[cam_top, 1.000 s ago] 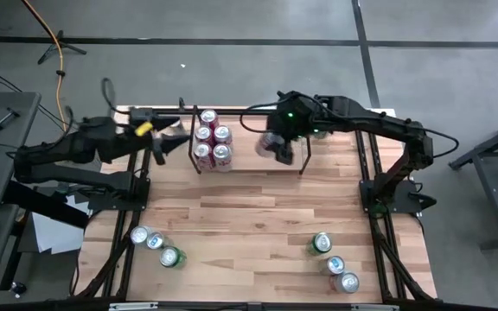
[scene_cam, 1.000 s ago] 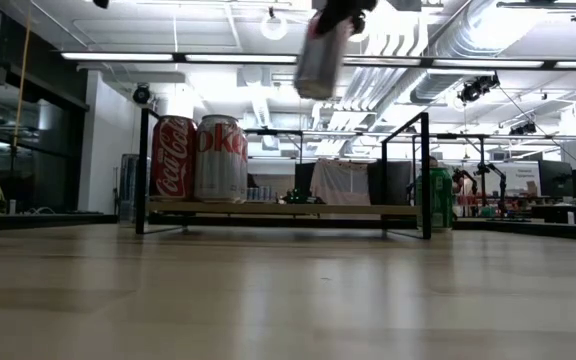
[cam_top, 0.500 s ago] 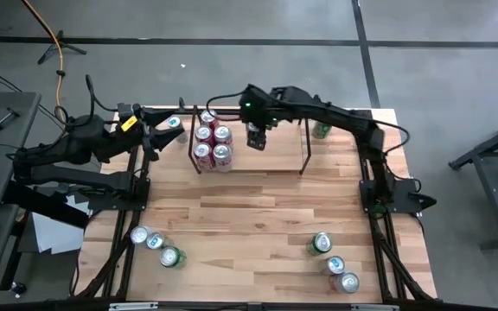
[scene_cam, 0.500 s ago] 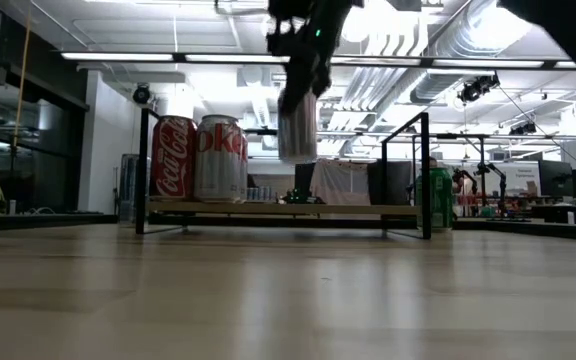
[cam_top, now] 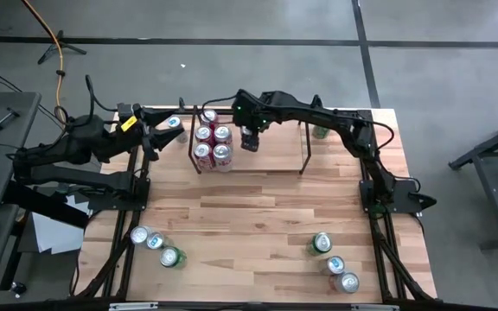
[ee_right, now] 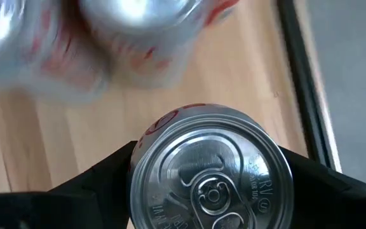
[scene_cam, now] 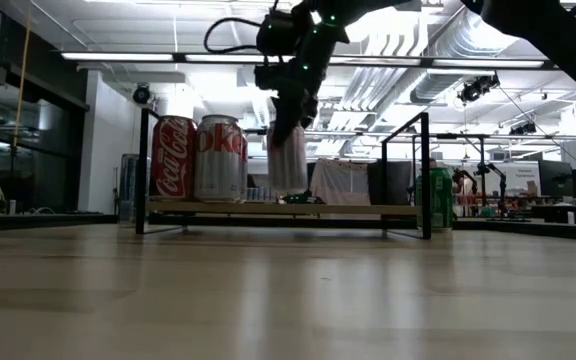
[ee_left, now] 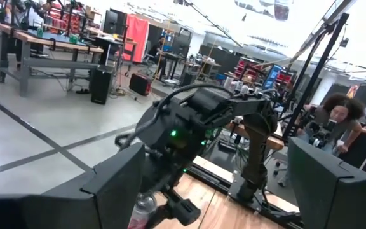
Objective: Place canned beverage on shelf
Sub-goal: Put the silver soda can on the shelf aligned with the other silver soda cans
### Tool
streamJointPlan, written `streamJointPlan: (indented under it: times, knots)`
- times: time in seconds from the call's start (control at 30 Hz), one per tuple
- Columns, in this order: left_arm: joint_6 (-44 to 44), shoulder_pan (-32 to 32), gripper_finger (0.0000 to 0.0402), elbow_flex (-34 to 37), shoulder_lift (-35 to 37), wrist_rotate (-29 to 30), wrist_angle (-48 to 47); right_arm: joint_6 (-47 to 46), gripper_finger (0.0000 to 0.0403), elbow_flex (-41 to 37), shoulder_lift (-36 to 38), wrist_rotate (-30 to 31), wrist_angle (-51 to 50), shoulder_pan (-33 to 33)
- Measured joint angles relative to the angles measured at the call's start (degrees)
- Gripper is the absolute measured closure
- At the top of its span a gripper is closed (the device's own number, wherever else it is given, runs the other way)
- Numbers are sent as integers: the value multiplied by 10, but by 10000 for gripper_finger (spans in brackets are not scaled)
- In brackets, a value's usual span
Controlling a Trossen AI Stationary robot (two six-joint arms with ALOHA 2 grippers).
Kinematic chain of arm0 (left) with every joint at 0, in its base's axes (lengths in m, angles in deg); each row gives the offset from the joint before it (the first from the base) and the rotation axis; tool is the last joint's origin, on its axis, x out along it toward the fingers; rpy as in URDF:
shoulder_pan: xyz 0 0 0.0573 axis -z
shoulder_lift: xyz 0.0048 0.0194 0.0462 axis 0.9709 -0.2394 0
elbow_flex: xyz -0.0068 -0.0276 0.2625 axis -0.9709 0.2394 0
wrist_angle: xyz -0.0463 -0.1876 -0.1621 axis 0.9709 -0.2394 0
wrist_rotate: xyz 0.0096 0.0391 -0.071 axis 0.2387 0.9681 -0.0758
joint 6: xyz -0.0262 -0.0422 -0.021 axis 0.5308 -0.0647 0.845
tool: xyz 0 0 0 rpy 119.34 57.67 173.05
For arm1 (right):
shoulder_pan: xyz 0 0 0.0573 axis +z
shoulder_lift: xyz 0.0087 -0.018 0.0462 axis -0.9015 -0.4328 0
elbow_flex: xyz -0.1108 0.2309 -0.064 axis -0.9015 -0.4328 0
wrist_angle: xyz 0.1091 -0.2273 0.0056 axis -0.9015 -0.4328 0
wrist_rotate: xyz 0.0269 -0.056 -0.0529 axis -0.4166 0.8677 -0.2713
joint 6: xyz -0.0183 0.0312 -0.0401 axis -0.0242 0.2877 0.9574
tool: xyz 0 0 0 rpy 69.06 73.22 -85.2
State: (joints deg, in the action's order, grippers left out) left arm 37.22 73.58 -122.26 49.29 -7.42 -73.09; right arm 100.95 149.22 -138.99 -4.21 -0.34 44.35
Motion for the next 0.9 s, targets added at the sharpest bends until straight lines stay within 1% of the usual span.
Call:
streamJointPlan:
  times: [0.13, 0.2, 0.4, 0.53, 0.73, 0.9]
  knots:
    - [3, 0, 106, 0, 0, 0, 0, 107, 116, -5, 0, -35, -13, 2]
    - [4, 0, 106, 0, 0, -1, 0, 147, 114, -6, 0, -51, -37, 2]
    - [16, 0, 106, 0, 0, -3, 1, 237, 103, -6, 0, -51, -52, 1]
    - [19, 0, 106, 0, 0, -14, 1, 269, 102, -6, 0, -64, -44, 1]
    - [21, 0, 106, 0, 0, -16, 3, 275, 100, -7, -5, -67, -41, 3]
    - [31, 0, 106, 0, 0, -16, 3, 292, 99, -26, -7, -69, -29, 5]
